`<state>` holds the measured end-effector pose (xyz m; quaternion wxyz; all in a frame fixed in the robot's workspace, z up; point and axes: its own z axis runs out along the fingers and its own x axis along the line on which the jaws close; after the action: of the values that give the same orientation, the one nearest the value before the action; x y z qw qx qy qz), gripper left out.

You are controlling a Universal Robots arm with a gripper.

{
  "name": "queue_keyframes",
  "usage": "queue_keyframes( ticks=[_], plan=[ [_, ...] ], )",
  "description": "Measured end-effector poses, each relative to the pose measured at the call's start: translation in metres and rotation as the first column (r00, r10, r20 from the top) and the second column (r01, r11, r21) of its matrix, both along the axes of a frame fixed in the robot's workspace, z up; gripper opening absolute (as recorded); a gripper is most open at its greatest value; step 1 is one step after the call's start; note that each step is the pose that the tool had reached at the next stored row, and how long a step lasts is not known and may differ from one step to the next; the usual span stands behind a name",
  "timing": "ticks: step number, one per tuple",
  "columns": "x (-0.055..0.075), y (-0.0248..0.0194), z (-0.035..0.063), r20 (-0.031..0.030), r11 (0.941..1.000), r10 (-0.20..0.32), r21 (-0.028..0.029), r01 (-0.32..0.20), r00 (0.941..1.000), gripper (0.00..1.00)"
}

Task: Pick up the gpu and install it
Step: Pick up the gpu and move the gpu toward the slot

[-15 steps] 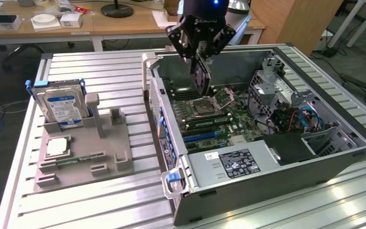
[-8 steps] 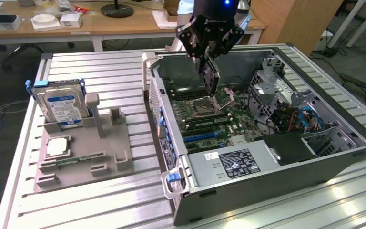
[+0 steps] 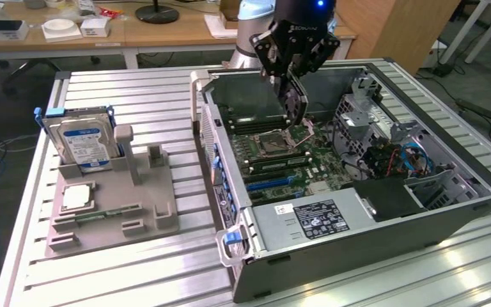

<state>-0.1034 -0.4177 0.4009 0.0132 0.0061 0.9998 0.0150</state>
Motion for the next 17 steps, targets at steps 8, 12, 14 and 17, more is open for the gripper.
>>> queue_keyframes(
  ticks=[8,12,14,17],
  plan=[
    [0.021,0.0,0.0,0.0,1.0,0.002,0.0001,-0.002,1.0,0.27],
    [0.033,0.0,0.0,0.0001,1.0,0.002,0.0001,-0.002,1.0,0.27],
    [0.039,0.0,0.0,0.0,1.0,0.002,0.0001,-0.002,1.0,0.27],
    [0.048,0.0,0.0,0.0,1.0,0.002,0.0001,-0.002,1.0,0.27]
  ],
)
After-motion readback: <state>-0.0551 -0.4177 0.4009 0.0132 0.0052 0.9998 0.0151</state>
